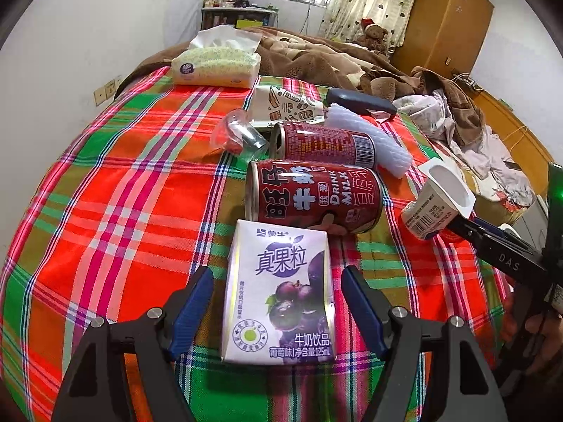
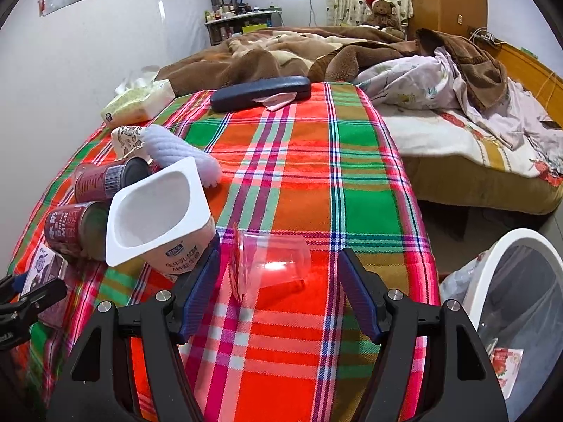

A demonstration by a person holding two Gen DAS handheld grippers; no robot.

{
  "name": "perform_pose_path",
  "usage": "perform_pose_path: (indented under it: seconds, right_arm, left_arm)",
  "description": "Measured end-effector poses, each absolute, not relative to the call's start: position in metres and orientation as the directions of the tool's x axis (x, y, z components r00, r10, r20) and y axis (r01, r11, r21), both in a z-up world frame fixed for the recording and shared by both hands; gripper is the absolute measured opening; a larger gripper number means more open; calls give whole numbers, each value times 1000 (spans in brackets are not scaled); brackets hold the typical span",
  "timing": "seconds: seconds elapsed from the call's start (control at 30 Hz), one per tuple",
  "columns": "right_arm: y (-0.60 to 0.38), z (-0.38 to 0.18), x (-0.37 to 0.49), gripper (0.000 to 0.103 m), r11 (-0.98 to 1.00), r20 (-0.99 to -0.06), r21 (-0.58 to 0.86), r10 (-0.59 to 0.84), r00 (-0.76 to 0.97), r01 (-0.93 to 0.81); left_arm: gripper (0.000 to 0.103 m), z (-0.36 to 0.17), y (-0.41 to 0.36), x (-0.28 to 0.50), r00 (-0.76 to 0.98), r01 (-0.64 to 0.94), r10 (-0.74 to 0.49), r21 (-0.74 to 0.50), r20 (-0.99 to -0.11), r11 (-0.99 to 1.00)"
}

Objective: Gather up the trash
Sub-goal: 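Grasp the purple grape milk carton with the left tool while the right tool grasps the clear plastic cup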

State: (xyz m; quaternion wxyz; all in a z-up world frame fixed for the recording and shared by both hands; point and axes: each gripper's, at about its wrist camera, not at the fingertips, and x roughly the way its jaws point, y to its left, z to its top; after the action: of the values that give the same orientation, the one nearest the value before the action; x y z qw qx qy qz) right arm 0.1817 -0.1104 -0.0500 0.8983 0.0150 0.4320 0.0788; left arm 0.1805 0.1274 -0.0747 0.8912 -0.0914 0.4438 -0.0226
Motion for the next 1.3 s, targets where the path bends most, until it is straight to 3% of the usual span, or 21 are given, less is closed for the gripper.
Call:
perform_pose_path:
  seconds: [0.13,0.23,0.33,0.9,1.3]
  right_arm:
    - [-112,-50,182,70,987,-774,104,158,613,-124]
    - [-113,-51,182,50,987,-776,108,157,611,-117]
    - [-115,-50,182,44,986,-773,116,166,612,-121]
    - [-128,-39,161,42,981,-735,151,191,651,-118]
    - [-160,-13,131,42,984,-680,160,171,713,-83]
  left_arm:
    - [66,-75,123,182,602,-31,-123,-177,-789,984]
    - [59,-75,123,182,598,-29,-125,-178,-791,984]
    - [59,-73,122,181,602,-31,-122,-176,-789,984]
    - [58,-46,106,159,650,0,-138,-181,-748,984]
    - [58,-15,55,148,677,124,-208,-169,-706,978]
